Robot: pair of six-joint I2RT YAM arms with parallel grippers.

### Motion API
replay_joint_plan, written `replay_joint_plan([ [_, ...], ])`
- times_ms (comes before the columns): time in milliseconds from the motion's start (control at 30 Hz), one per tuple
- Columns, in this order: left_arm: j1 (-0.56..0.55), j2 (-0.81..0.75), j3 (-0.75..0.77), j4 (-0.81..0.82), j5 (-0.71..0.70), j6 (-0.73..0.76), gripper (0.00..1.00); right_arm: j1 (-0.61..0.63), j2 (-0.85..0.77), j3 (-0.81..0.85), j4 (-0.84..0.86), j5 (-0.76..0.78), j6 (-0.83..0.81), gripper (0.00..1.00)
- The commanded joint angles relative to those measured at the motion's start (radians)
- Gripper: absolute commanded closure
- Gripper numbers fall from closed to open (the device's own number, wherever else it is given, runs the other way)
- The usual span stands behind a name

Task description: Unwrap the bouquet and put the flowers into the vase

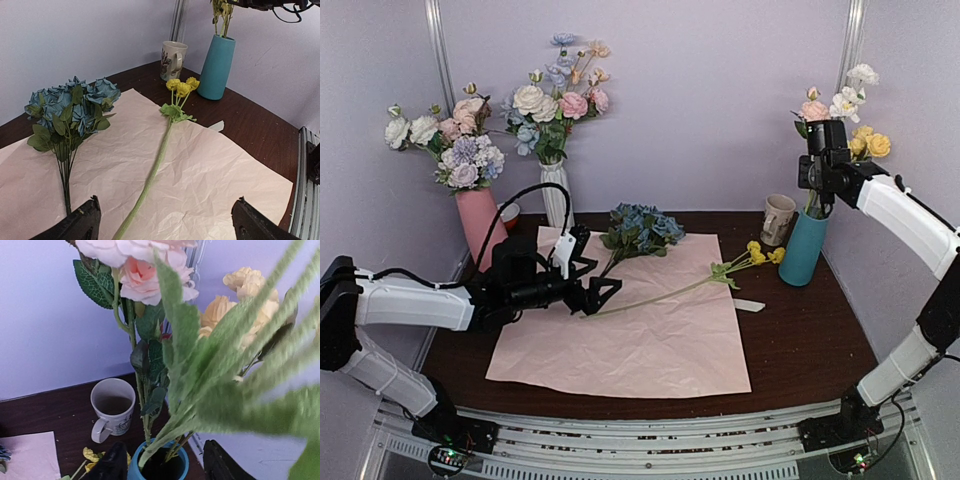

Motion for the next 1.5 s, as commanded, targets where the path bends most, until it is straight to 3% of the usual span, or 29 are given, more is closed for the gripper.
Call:
replay_joint_plan([
  [0, -0.004, 0.009, 0.012, 0.038, 0.007, 0.003, 0.06, -0.004, -0.011, -0.032, -0.062, -0.085, 0.073, 0.38],
  [267, -0.004, 0.034, 0.029, 0.034, 0.000, -0.007, 0.07, 0.024, -0.013, -0.039, -0.101, -0.372, 0.117, 0.26],
  [500, -0.004, 0.047, 0.045, -0.006, -0.023, -0.005, 0.06, 0.082, -0.010, -0.056, -0.075, -0.631, 0.095, 0.21],
  [700, -0.004, 0.059, 0.088, -0.167, -0.099, 0.080, 0.06, 0.126, -0.047, -0.132, -0.032, -0.670, 0.097, 0.19],
  [900, -0.004, 0.152, 0.171, -0.313, -0.057, 0.193, 0.10, 0.132, -0.107, -0.273, 0.066, -0.748, 0.162, 0.18],
  [1100, -0.004, 0.266, 0.237, -0.372, -0.023, 0.273, 0.13, 0.141, -0.171, -0.421, 0.149, -0.833, 0.227, 0.18],
  [1467, 0.004, 0.421, 0.294, -0.402, -0.034, 0.328, 0.14, 0.143, -0.232, -0.576, 0.197, -0.841, 0.238, 0.18],
])
